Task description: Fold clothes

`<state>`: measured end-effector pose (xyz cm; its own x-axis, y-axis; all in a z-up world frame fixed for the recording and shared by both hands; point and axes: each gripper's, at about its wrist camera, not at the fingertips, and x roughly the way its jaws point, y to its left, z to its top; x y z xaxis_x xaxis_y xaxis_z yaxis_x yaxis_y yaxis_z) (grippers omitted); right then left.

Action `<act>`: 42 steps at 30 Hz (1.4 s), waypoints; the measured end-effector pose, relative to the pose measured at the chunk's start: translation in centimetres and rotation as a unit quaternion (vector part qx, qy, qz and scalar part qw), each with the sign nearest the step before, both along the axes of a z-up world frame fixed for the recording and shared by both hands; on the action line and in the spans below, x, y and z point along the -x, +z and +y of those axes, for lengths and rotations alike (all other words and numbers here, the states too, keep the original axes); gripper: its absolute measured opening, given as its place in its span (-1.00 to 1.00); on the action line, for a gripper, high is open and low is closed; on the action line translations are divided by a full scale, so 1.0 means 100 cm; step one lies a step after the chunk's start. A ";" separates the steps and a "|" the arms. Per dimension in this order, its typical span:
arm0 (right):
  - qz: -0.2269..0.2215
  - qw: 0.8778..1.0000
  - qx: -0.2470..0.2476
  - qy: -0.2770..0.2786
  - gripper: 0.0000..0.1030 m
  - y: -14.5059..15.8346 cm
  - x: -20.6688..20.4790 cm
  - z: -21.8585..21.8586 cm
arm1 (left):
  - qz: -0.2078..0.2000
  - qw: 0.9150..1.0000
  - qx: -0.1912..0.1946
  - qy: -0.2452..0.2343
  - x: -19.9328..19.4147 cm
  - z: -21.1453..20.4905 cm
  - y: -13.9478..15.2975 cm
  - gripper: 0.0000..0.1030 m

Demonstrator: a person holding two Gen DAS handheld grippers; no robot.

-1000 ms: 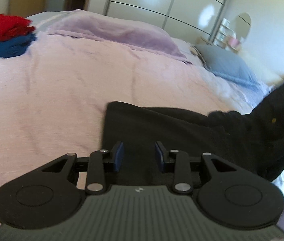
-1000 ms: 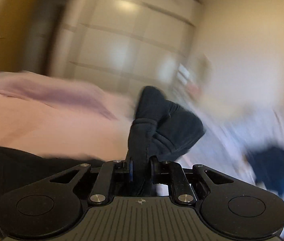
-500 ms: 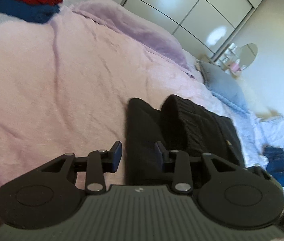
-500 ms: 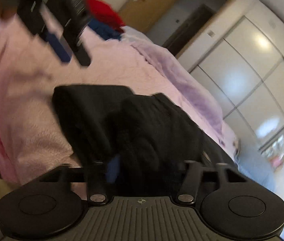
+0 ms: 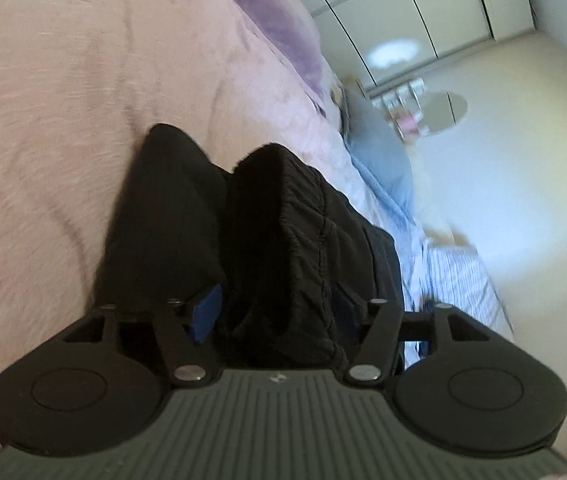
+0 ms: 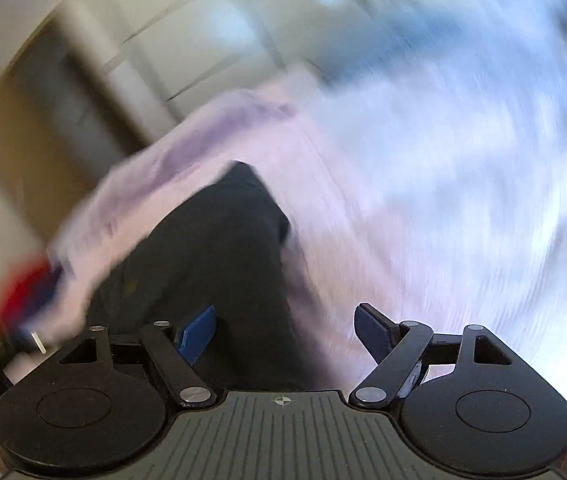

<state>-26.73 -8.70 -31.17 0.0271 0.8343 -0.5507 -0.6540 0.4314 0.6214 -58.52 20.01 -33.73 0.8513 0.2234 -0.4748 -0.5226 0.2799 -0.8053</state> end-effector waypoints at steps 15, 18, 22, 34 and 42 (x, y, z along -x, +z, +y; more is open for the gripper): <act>0.091 0.996 -0.015 -0.006 -0.05 0.003 -0.026 0.021 | 0.020 0.993 -0.113 -0.031 -0.006 -0.022 0.037 -0.59; 0.044 0.999 -0.016 0.024 -0.04 0.010 -0.010 0.043 | 0.020 0.991 -0.135 0.004 0.025 -0.032 0.055 -0.59; -0.017 0.998 -0.001 0.061 -0.06 0.007 0.016 0.075 | 0.055 0.991 -0.113 0.034 0.049 -0.030 0.038 -0.58; -0.131 0.990 0.019 0.057 -0.05 -0.006 0.046 0.066 | 0.078 0.987 -0.132 0.054 0.067 -0.029 0.028 -0.44; -0.147 0.988 0.028 0.040 -0.05 0.013 0.069 -0.004 | 0.074 0.979 -0.170 0.086 0.109 -0.079 0.055 -0.46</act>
<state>-33.64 -9.13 -29.88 0.1283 0.8091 -0.5735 -0.8360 0.3993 0.3763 -69.37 12.08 -28.19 0.7145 0.5241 -0.4634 -0.6897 0.4165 -0.5924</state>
